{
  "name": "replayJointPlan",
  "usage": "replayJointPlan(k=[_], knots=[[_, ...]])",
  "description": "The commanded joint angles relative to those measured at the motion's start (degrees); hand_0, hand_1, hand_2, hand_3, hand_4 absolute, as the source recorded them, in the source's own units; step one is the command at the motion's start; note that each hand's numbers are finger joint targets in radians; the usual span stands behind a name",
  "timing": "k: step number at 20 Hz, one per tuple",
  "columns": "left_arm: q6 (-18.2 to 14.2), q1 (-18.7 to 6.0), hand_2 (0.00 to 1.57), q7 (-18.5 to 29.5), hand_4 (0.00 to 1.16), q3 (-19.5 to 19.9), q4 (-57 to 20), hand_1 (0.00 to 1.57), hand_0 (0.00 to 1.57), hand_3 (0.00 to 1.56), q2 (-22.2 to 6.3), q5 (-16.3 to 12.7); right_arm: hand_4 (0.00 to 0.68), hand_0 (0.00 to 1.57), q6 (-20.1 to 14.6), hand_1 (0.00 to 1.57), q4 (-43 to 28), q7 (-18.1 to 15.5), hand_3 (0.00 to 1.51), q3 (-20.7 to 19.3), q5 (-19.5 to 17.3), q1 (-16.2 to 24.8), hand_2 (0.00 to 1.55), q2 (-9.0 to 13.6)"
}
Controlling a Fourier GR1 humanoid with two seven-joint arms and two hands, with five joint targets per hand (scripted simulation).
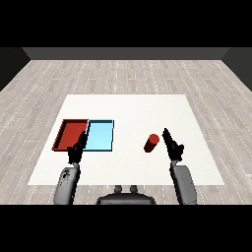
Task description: Pick the red can and put it in the red box
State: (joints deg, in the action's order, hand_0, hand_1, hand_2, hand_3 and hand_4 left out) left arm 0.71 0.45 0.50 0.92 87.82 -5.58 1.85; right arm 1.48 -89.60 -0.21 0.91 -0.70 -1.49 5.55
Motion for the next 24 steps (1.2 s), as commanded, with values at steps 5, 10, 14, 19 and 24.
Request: replayJointPlan(k=[5, 10, 14, 19, 24], knots=[[0.04, -1.88, 0.00, -1.76, 0.00, 0.17, 1.12, 0.00, 0.00, 0.00, 0.88, -0.70, 0.000, 0.00, 10.38, 0.00, 6.11, -4.11, 0.00, -12.85, 9.64, 0.94, 0.00, 10.02], [1.60, -2.59, 0.00, 16.92, 0.00, 2.41, 7.18, 0.00, 0.00, 0.00, 2.43, -4.21, 0.000, 0.00, 14.67, 0.00, 6.30, -18.86, 0.00, -16.09, 13.90, -1.35, 0.00, 9.77], [2.40, -3.52, 0.00, 24.45, 0.00, 3.22, -0.54, 0.00, 0.00, 0.00, 3.03, -3.83, 0.000, 0.00, 17.95, 0.00, 12.38, -25.03, 0.00, -17.11, 13.10, -1.83, 0.00, 10.63], [2.42, -1.25, 0.00, 25.59, 0.00, 2.22, 1.07, 0.00, 0.00, 0.00, 3.71, -3.85, 0.000, 0.00, 18.64, 0.00, 13.12, -25.08, 0.00, -17.56, 12.58, -1.35, 0.00, 10.06], [0.67, -0.94, 0.00, 22.69, 0.00, -0.18, 5.13, 0.00, 0.00, 0.00, 5.43, -2.87, 0.000, 0.00, 20.94, 0.00, 16.49, -27.11, 0.00, -17.34, 12.46, -2.90, 0.00, 10.27]])
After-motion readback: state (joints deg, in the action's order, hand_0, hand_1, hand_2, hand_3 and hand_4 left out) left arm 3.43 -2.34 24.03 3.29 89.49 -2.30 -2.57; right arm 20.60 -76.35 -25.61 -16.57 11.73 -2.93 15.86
